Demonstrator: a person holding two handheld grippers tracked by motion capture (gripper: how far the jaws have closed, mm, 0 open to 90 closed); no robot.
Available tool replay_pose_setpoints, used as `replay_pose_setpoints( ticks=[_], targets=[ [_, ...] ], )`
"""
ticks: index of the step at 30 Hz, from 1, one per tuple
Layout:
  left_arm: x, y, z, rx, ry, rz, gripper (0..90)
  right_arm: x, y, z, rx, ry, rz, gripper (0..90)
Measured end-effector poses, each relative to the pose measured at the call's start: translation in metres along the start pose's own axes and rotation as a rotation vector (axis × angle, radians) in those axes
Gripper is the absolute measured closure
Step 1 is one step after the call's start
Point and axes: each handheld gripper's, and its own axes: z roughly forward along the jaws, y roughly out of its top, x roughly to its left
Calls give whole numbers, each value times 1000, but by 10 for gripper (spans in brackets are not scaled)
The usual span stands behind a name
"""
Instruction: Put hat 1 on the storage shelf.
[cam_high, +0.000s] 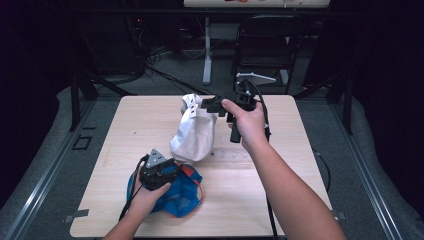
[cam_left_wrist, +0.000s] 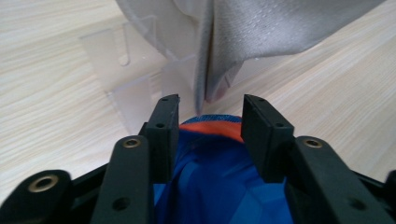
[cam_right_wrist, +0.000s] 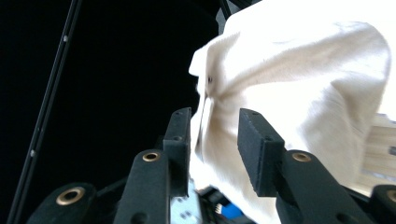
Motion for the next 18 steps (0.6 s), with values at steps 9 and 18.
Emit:
replay_pose_setpoints(
  ticks=[9,18],
  targets=[
    [21,-12,-33,7,29,-34,521,-25,-22,-33,-22,40,-23,611],
    [55,-39,-63,25,126,-90,465,-66,-56,-51,-41,-16,-70,585]
  ],
)
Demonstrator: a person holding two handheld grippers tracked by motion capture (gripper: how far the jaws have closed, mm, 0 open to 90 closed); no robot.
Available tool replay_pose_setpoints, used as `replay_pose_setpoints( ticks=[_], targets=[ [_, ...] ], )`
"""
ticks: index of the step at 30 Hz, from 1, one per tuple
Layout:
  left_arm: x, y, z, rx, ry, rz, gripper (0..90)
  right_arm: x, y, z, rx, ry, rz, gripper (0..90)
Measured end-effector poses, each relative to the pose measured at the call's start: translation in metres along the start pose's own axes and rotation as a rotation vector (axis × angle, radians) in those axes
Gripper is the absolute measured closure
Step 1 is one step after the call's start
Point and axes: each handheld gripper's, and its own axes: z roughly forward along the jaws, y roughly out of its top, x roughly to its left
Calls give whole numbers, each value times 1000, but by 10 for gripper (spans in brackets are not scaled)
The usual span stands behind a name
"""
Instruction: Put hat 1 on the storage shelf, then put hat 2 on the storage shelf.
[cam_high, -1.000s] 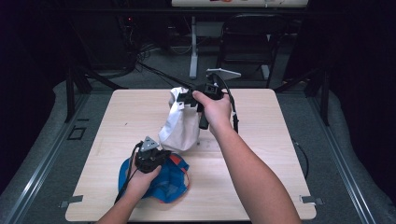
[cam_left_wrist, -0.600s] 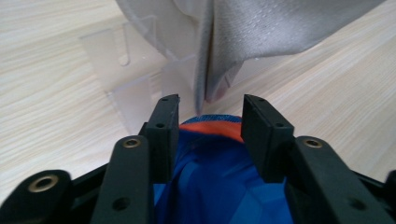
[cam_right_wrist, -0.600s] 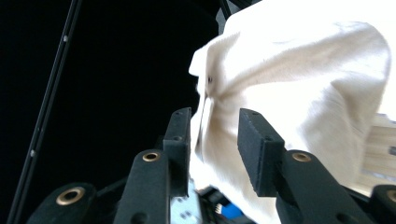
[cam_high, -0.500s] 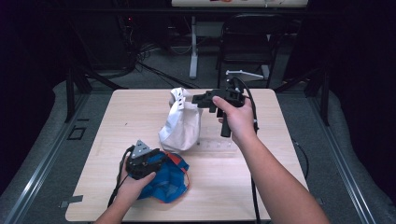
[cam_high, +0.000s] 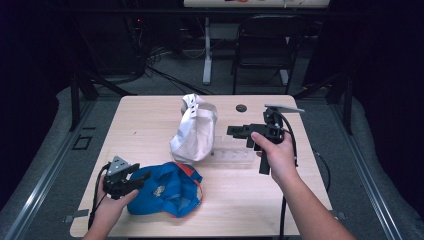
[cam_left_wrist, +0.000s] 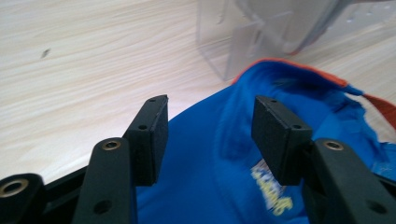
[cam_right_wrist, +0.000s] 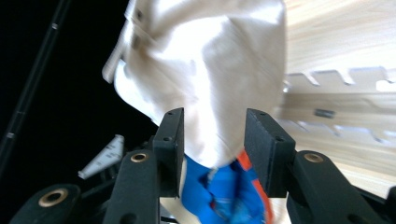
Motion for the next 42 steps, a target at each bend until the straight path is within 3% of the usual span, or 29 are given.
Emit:
replay_pose_setpoints(
  ticks=[4,6,10,14,16,19,26,29,36,42],
  targets=[
    [7,-6,-7,-22,29,-11,452,-9,-15,0,-5,-32,-27,584],
    [16,-14,-10,-37,43,-51,449,-17,-30,3,-1,-59,-55,580],
    [24,-24,-10,-29,53,-86,461,-27,-50,14,17,-122,-130,581],
    [29,-27,-11,-22,59,-88,460,-38,-62,22,12,-149,-131,584],
    [31,-29,-10,-25,66,-92,456,-49,-74,29,-5,-187,-145,585],
    [32,-31,-8,-22,64,-96,450,-56,-82,34,-12,-179,-130,585],
    [32,-32,-7,-4,50,-97,447,-61,-105,48,-4,-197,-176,569],
    [31,-34,-5,15,46,-98,428,-60,-112,52,27,-183,-213,564],
    [31,-41,4,42,40,-129,381,-63,-127,54,44,-174,-277,551],
    [32,-45,8,81,48,-145,367,-74,-137,54,12,-149,-257,510]
  ],
)
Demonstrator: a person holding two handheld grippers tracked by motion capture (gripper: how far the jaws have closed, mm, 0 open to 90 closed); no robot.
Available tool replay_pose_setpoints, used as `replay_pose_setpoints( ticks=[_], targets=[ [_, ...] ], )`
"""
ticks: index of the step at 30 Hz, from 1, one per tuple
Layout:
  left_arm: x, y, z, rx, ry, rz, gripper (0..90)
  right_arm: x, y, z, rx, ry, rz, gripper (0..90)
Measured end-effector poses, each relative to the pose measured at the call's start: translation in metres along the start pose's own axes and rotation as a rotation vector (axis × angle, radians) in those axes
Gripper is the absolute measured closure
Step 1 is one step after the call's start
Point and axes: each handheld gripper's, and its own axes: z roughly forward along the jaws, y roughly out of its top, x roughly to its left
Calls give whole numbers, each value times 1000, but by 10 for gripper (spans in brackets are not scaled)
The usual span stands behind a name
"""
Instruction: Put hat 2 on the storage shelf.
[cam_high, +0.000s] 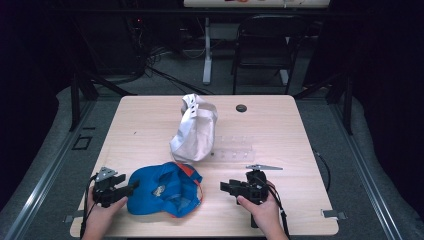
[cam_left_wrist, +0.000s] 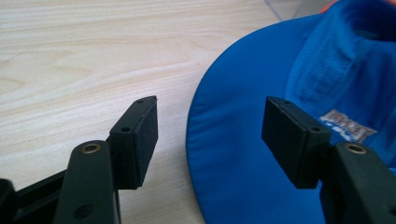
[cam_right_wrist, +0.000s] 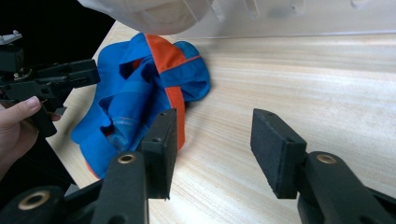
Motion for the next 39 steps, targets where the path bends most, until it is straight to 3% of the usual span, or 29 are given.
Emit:
replay_pose_setpoints(
  ticks=[5,8,9,12,19,21,25,30,39],
  targets=[
    [-1,-5,9,24,-33,-13,364,-6,-8,7,15,-1,9,511],
    [-7,-5,11,46,-55,23,371,-5,-12,13,31,-2,-6,510],
    [-10,-5,11,49,-50,39,377,-4,-12,13,54,-22,-22,510],
    [-15,-5,12,68,-66,63,387,-2,-15,20,66,9,-17,510],
    [-29,-6,15,65,-88,128,395,-1,-18,28,99,42,-4,506],
    [-36,-6,17,60,-98,163,394,-2,-19,32,103,52,5,506],
    [-43,-7,18,59,-114,185,392,-2,-19,37,120,50,3,505],
    [-50,-8,19,41,-96,222,391,-3,-19,44,161,47,-15,506],
    [-50,-8,18,41,-105,235,391,-4,-20,52,197,133,35,553]
  ],
)
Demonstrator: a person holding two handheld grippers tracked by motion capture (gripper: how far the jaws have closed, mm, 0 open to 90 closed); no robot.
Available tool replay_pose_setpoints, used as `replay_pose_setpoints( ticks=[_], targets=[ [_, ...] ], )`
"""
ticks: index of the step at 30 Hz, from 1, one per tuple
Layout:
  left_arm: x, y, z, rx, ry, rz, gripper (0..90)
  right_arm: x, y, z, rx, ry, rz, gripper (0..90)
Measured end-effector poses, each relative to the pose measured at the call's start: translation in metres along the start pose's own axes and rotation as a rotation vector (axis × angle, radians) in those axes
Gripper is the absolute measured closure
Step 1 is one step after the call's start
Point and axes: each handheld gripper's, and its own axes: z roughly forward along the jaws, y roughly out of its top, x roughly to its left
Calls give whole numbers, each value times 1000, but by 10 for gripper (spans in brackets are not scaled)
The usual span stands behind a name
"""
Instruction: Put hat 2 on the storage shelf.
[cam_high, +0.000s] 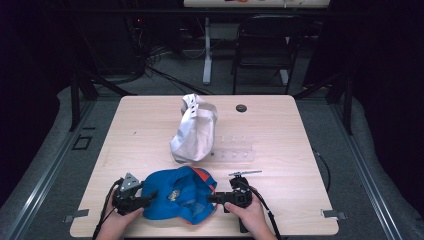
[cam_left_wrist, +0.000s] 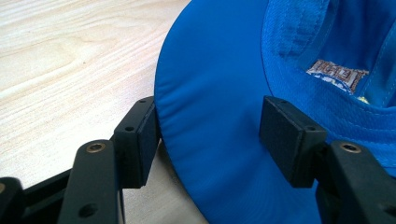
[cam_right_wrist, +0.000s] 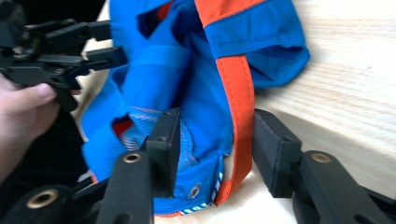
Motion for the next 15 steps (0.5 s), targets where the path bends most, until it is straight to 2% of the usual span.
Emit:
replay_pose_setpoints(
  ticks=[4,10,15],
  targets=[
    [0,0,0,-1,-2,0,391,2,2,-6,-10,39,9,611],
    [0,0,1,-4,-4,8,391,6,5,-15,-31,44,43,714],
    [0,0,1,-5,-5,10,391,8,6,-19,-36,58,62,756]
  ],
)
